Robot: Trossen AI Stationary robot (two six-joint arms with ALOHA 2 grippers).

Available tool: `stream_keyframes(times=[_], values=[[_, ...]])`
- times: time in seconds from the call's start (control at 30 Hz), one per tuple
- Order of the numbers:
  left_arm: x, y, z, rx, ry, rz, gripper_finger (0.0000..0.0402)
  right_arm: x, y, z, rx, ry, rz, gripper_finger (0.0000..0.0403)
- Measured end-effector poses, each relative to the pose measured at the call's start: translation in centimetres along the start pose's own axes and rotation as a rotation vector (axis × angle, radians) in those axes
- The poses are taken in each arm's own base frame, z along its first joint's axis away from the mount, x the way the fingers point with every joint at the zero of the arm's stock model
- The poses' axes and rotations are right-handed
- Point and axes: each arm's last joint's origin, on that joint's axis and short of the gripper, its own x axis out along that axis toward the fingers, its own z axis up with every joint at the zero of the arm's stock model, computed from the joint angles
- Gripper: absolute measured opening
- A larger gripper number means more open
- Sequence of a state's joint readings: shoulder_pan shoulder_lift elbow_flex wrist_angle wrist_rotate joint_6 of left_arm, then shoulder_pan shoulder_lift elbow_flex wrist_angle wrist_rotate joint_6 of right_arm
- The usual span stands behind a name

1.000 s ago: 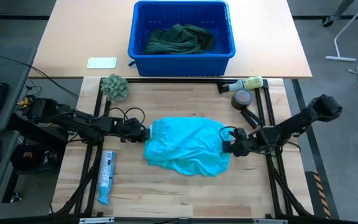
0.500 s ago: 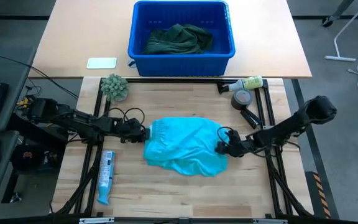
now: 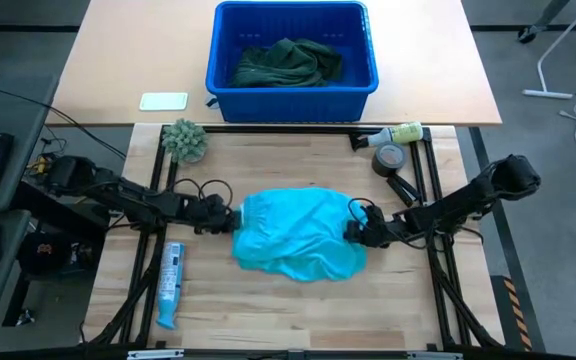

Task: Fold laundry
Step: Fold the light blue shorts

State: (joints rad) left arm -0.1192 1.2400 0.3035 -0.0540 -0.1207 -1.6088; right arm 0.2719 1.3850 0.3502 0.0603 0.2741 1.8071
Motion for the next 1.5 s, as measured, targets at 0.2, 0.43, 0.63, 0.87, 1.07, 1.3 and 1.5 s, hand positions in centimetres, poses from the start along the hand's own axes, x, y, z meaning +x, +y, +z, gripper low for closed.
stream_keyframes(times=[0.2,0.43,0.63,0.87,1.07,1.3,1.5], values=[[1.3,-0.4,-0.8,-0.018,0.018,-0.026,0.0000,0.1,-0.2,0.0,-0.023,-0.017,-0.040,0.0135],[3.3,-3.1,-1.3,0.036,0.040,-0.049,0.0000,-0.3,-0.1,0.1,-0.042,-0.001,-0.027,0.0008],[5.1,-5.8,-1.8,0.143,0.067,-0.057,0.0000,-3.0,0.3,-0.4,-0.110,0.052,-0.026,0.0002],[5.5,-7.1,-1.4,0.148,0.054,-0.073,0.0000,-9.1,2.8,0.0,-0.237,0.058,-0.069,0.0001],[5.7,-8.2,-0.5,0.146,0.035,-0.093,0.0000,-13.3,5.2,1.2,-0.322,-0.006,-0.084,0.0000],[7.1,-10.6,-0.4,0.181,0.020,-0.110,0.0000,-14.8,7.0,1.8,-0.329,-0.063,-0.036,0.0000],[9.5,-13.9,-0.9,0.245,0.088,-0.156,0.0000,-14.2,7.9,1.4,-0.315,-0.060,0.020,0.0000]])
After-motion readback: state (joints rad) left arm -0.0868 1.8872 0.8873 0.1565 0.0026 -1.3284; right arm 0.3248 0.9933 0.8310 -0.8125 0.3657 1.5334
